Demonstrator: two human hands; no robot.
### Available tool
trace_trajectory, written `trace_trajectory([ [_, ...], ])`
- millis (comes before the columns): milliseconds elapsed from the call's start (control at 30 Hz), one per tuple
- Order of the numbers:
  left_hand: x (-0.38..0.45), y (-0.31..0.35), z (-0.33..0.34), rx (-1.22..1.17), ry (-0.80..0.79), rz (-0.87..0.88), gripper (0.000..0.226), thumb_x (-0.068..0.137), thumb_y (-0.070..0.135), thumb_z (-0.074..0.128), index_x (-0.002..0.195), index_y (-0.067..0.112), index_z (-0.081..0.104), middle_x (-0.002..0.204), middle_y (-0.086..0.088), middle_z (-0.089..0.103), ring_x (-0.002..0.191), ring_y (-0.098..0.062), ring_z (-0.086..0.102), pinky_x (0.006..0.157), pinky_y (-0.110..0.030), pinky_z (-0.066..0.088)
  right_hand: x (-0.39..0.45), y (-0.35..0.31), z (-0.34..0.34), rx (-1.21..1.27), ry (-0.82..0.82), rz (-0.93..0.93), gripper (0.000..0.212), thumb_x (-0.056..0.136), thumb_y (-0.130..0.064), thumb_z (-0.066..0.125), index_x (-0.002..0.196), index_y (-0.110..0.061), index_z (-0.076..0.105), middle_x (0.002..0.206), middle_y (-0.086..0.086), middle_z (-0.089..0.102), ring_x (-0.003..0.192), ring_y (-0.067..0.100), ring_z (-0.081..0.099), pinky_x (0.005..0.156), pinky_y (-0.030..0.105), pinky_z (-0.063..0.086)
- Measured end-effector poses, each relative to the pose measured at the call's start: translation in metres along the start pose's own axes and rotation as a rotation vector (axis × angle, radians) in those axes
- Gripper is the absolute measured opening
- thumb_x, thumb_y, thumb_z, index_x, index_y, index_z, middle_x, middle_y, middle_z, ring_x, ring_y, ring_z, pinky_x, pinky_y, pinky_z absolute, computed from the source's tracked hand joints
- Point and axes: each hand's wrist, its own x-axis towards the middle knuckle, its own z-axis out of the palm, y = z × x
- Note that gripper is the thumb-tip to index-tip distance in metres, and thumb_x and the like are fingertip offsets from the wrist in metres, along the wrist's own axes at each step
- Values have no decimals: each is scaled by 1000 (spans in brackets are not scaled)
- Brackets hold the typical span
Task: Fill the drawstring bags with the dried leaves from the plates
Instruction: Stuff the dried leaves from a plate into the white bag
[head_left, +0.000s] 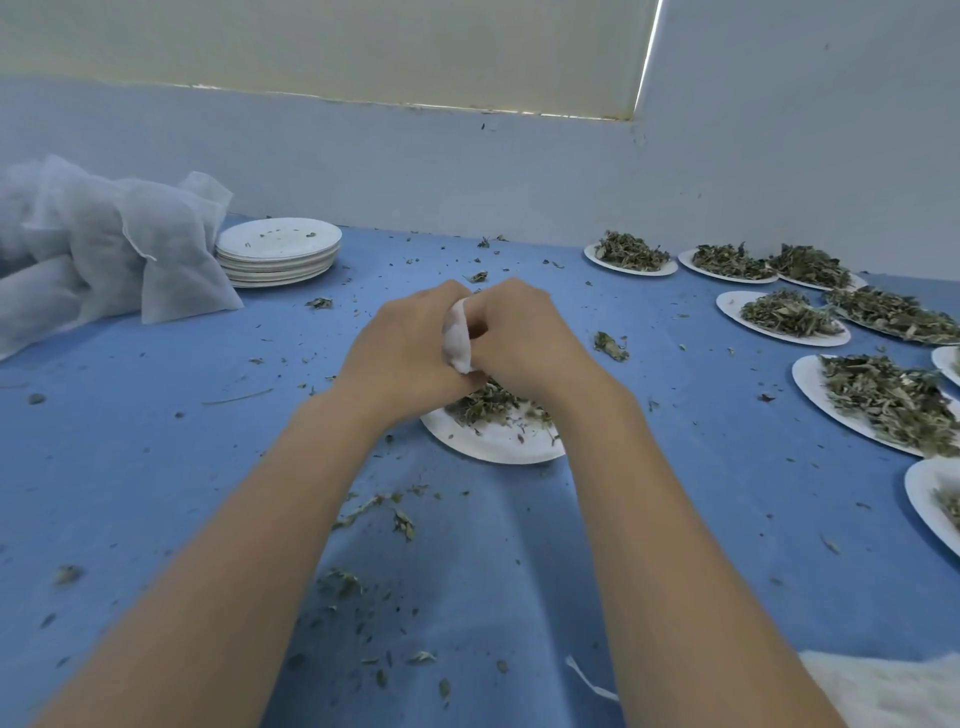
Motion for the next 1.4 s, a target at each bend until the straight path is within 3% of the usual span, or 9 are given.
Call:
trace_trajectory([
  [133, 1, -6, -7, 115, -42, -25, 45, 65, 30, 74, 104, 27, 52, 85, 6, 60, 83, -18, 56, 70, -35, 49, -5, 8, -7, 85, -72, -66, 29, 79, -3, 58, 66, -28, 68, 69, -2, 64, 66, 13, 57, 65, 19, 46],
  [233, 1, -14, -13, 159, -12, -58, 41, 69, 31, 71, 105, 24, 52, 84, 4, 56, 83, -22, 53, 69, -35, 47, -5, 19, -13, 275, 47, -16, 19, 79, -9, 66, 85, -25, 75, 79, -5, 73, 77, 8, 69, 74, 20, 53],
  [333, 1, -20, -17, 182, 19, -97, 42, 70, 34, 70, 106, 23, 51, 82, 6, 51, 83, -22, 50, 68, -33, 44, 0, 30, -10, -1, 145, 64, 17, 80, -22, 65, 94, -30, 71, 82, -12, 68, 72, 1, 60, 57, 4, 41],
  [500, 1, -23, -15, 194, 15, -111, 42, 69, 37, 70, 103, 23, 51, 79, 8, 50, 82, -21, 49, 67, -33, 44, 4, 34, 9, -324, -153, 145, 47, 81, -30, 64, 127, -34, 55, 119, -5, 56, 91, 11, 50, 64, 21, 39],
  [700, 0, -25, -12, 213, 1, -99, 44, 71, 36, 69, 108, 21, 51, 80, 8, 48, 84, -19, 42, 65, -31, 37, 3, 42, 8, -296, -53, 121, 33, 74, -27, 77, 106, -30, 70, 94, -7, 60, 87, 9, 54, 71, 23, 44],
  [900, -1, -25, -10, 213, -28, -103, 44, 72, 35, 68, 110, 23, 50, 91, 3, 54, 86, -21, 45, 65, -30, 35, 3, 47, -12, -146, 91, 63, 16, 77, -34, 75, 93, -31, 73, 74, -22, 58, 60, -15, 49, 54, -1, 34],
  [1033, -2, -24, -5, 240, -50, -93, 45, 73, 33, 68, 113, 23, 48, 92, 4, 52, 86, -21, 47, 64, -29, 33, 2, 45, -18, -71, 149, 53, 9, 82, -33, 70, 90, -30, 73, 82, -12, 69, 79, 2, 60, 62, 7, 39],
  [1233, -2, -18, 4, 235, -47, -50, 46, 71, 33, 70, 111, 22, 49, 85, 6, 49, 81, -21, 48, 61, -30, 32, 5, 36, -8, 123, 282, -6, 11, 80, -27, 72, 91, -24, 74, 63, -19, 63, 57, -4, 57, 60, 9, 47],
  [1400, -2, -16, 9, 36, 48, -90, 38, 67, 36, 71, 91, 27, 43, 71, 12, 45, 75, -19, 46, 58, -31, 32, 5, 32, -1, 214, 276, -23, 13, 75, -24, 77, 88, -27, 74, 65, -16, 65, 59, -2, 59, 63, 11, 48],
])
